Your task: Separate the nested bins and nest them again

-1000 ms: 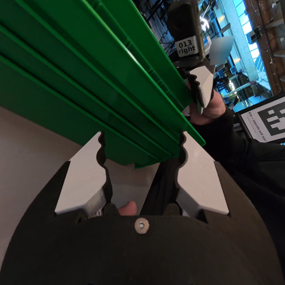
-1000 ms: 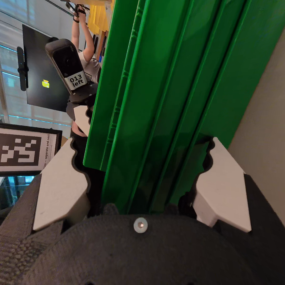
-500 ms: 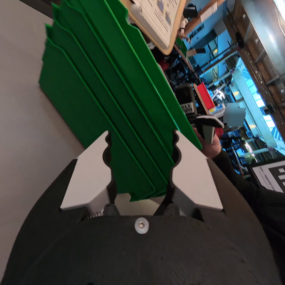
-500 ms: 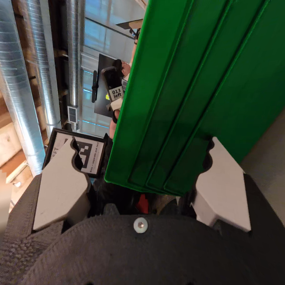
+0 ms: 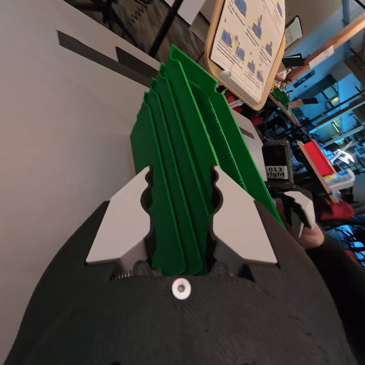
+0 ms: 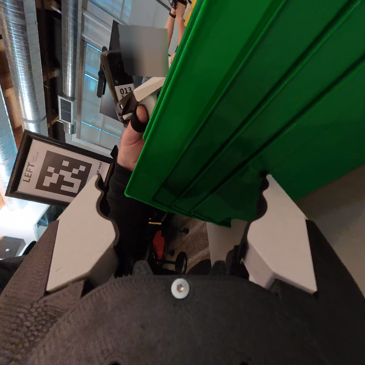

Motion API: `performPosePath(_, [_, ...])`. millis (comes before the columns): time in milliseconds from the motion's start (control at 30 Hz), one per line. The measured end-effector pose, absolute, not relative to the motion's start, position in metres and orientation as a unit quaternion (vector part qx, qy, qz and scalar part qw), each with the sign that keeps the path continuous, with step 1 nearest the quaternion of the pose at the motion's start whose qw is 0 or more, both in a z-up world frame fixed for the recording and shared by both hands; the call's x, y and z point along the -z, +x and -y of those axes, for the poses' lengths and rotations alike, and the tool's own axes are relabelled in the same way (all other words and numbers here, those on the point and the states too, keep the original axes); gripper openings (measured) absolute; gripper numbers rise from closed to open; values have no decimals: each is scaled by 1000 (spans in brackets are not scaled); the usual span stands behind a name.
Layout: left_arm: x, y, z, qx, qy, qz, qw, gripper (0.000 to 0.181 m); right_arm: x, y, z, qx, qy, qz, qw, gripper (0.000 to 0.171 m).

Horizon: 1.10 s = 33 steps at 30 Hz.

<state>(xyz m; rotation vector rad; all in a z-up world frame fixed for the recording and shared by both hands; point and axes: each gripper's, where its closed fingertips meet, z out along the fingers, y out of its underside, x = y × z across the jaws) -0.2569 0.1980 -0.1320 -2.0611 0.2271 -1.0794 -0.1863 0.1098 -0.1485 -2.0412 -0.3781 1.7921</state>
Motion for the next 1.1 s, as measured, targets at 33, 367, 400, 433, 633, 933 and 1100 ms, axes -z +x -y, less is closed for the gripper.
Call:
performPosePath(33, [131, -262, -200, 419, -811, -84, 399, 54, 149, -191, -111, -644, -727, 136, 194, 148])
performPosePath(367, [130, -269, -189, 447, -801, -101, 385, 66, 167, -212, -133, -640, -730, 161, 178, 151])
performPosePath(400, [134, -266, -186, 444, -807, -113, 372, 75, 168, -213, -135, -637, -731, 165, 180, 154])
performPosePath(433, [140, -264, -184, 436, -815, -121, 362, 81, 169, -215, -138, -637, -731, 165, 181, 156])
performPosePath(633, [140, -271, -189, 469, -800, -87, 363, 68, 168, -223, -139, -627, -736, 177, 183, 156])
performPosePath(933, [128, -314, -201, 455, -785, -35, 418, 58, 150, -220, -132, -640, -718, 186, 199, 143])
performPosePath(1100, [96, -313, -195, 396, -792, -86, 455, 82, 152, -177, -105, -595, -742, 239, 194, 93])
